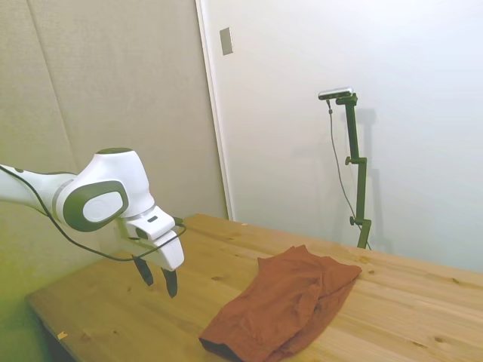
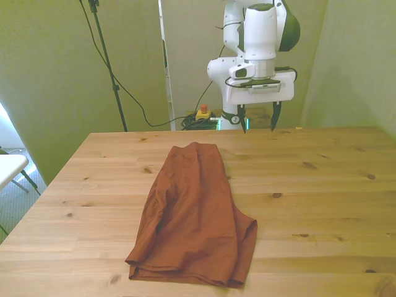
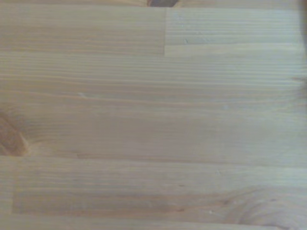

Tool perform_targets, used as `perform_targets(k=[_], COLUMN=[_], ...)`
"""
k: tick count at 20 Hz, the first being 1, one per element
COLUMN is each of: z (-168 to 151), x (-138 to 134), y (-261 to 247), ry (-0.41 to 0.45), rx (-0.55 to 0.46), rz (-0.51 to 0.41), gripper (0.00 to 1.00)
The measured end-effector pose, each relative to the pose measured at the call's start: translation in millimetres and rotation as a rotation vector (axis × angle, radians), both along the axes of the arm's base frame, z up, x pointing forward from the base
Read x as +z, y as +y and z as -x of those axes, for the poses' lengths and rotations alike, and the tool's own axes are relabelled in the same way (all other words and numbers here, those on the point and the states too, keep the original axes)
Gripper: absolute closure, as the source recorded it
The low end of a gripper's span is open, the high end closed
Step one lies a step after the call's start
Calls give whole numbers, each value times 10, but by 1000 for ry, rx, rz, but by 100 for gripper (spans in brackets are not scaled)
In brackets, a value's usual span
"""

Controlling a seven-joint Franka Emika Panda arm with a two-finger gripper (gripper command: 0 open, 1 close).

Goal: Unfold the shorts

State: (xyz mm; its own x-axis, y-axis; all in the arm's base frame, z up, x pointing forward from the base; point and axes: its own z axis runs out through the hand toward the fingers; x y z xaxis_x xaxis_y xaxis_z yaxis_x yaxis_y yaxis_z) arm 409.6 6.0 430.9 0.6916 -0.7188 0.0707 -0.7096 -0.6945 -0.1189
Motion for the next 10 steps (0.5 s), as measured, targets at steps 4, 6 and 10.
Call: perform_targets(k=[4,6,10], z=[-19,-50,26], x=[29,170,492], y=[-87,-338,-1324], ry=[-5,-29,-48], rx=[-14,-38,-106], rz=[5,-3,-38], gripper=[0,0,0])
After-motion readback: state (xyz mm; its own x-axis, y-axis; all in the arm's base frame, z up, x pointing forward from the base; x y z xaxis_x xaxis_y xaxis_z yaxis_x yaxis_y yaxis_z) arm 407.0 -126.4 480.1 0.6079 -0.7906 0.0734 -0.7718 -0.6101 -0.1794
